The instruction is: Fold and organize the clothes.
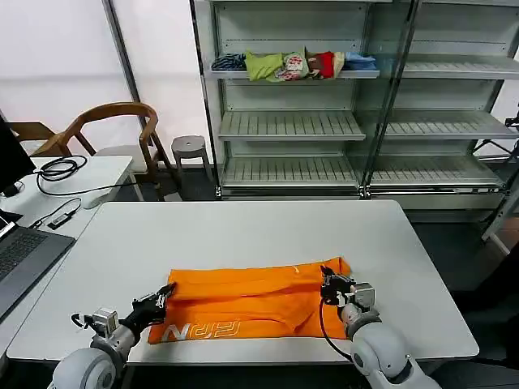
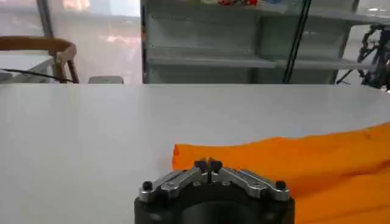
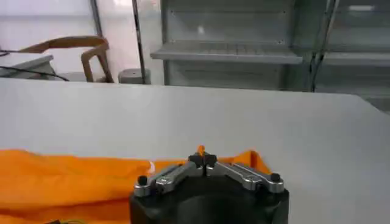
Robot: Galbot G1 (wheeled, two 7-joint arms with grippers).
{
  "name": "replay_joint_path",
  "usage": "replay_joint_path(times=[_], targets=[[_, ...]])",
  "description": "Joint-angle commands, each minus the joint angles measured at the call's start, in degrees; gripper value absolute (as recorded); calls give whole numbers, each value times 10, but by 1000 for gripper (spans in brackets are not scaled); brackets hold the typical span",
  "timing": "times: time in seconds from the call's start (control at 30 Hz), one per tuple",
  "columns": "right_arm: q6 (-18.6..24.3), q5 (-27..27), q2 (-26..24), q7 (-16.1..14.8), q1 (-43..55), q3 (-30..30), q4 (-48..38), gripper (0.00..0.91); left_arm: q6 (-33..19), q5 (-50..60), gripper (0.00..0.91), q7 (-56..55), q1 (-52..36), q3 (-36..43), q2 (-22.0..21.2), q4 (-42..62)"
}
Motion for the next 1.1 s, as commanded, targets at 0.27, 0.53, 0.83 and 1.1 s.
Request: replay_joint_path(times=[0.27, 0.53, 0.83, 1.1], targets=[[-9, -1, -8, 3, -19, 12, 17, 907, 3, 9, 907, -10, 13, -8, -1, -32], [-5, -7, -14, 0, -38, 32, 39, 907, -5, 4, 907, -72, 30, 0, 0, -67], [4, -52, -26, -12, -86, 57, 92, 907, -17, -11, 907, -222, 65, 41, -7, -107], [7, -74, -25, -13, -102, 61, 113, 907, -13, -13, 907, -302, 45, 78, -16, -84]])
